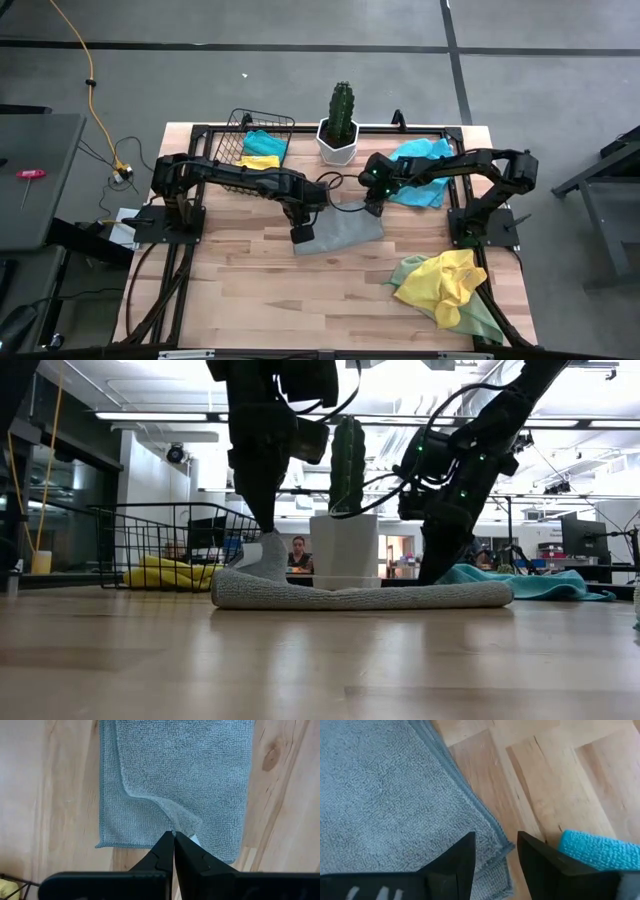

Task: Fold microfiber towels
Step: Fold the gray microfiber towel on the table

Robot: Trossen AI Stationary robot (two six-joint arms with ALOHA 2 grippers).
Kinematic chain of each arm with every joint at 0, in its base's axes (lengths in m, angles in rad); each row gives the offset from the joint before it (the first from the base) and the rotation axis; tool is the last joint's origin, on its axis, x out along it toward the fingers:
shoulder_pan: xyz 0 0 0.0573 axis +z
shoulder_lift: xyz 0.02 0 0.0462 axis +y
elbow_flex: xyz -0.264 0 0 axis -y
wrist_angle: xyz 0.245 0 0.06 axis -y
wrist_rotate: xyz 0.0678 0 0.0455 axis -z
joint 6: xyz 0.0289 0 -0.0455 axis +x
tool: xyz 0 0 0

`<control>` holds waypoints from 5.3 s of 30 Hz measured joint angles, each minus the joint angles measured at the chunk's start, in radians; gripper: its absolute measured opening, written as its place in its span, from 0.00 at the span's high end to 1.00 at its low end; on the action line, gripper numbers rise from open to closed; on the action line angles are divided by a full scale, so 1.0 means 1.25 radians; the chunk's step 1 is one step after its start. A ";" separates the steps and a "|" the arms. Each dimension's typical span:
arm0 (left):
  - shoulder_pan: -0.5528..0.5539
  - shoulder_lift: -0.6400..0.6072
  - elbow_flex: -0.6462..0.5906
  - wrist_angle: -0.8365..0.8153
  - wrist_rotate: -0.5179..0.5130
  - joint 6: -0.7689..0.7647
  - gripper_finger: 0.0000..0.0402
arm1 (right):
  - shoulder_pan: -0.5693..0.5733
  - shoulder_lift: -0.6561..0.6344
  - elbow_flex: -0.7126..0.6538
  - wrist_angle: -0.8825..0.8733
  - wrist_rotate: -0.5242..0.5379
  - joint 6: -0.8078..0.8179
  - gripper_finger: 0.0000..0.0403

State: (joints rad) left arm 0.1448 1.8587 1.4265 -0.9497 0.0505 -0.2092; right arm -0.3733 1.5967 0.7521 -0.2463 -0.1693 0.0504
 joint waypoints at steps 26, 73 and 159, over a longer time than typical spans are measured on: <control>0.000 0.000 0.000 0.000 0.016 -0.001 1.00 | 0.000 0.031 0.000 0.018 -0.018 0.058 0.93; 0.001 0.000 0.000 -0.011 -0.008 -0.022 1.00 | 0.004 -0.010 0.000 -0.006 0.025 0.072 0.80; -0.097 -0.103 -0.217 0.105 -0.294 -0.183 1.00 | 0.273 -0.224 0.000 -0.258 0.345 0.295 1.00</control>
State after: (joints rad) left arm 0.0232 1.7298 1.1554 -0.8183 -0.3172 -0.4382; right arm -0.0326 1.3163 0.7525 -0.5684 0.2616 0.4195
